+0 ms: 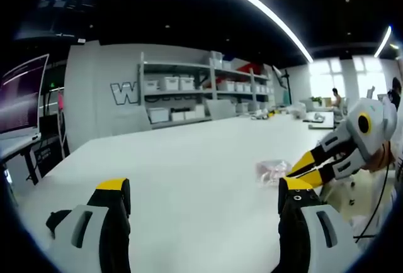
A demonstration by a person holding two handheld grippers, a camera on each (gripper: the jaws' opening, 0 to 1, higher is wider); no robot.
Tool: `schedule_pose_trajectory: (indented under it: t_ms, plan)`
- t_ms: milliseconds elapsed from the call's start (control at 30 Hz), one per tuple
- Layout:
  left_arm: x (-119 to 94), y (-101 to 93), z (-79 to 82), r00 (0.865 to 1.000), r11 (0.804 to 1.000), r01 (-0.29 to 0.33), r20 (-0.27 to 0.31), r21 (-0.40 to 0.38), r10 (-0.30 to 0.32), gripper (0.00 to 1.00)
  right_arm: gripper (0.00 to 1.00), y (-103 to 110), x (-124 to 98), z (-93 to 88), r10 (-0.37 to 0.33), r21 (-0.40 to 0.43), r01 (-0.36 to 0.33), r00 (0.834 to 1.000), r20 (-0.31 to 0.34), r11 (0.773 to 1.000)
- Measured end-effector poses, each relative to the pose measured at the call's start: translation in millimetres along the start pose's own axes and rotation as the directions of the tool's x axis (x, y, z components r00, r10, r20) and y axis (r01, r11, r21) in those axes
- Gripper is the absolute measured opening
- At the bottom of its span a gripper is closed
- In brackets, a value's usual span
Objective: Open the resealable bag by pulling the two sides of the seal apart until the entire bag opening is separated and visibly accessible.
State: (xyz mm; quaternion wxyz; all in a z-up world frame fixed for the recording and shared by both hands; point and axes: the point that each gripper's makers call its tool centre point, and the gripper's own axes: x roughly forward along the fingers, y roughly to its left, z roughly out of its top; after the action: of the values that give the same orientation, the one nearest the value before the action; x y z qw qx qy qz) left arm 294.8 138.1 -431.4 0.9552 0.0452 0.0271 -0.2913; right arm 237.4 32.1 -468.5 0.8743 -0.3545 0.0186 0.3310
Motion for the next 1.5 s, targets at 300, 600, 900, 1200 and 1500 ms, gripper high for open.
schedule_pose_trajectory:
  t_ms: [300,600,900,1200,1500]
  plan:
    - [0,0.0,-1.0,1.0,1.0,0.0,-0.003,-0.002,0.0,0.97,0.02,6,-1,1.6,0.013,0.03,-0.013,1.0,-0.005,0.999]
    - [-2,2.2,0.0,1.0,1.0,-0.002,0.001,-0.004,0.002,0.97,0.02,4,4,-0.8,0.001,0.026,0.0,0.999,-0.041,1.0]
    - [-1,1.1,-0.9,1.0,1.0,0.001,0.0,-0.006,-0.001,0.97,0.0,3,6,-8.3,0.006,0.048,-0.002,0.997,-0.083,0.999]
    - [-2,-5.2,2.8,0.999,0.999,0.035,0.011,0.001,-0.035,0.92,0.0,0,4,-10.3,-0.001,0.038,0.004,0.996,-0.089,0.999]
    - [-2,-27.1,5.3,0.99,0.989,0.14,0.015,0.045,-0.14,0.79,0.0,-11,-4,-2.2,-0.025,0.035,0.026,0.999,-0.037,0.999]
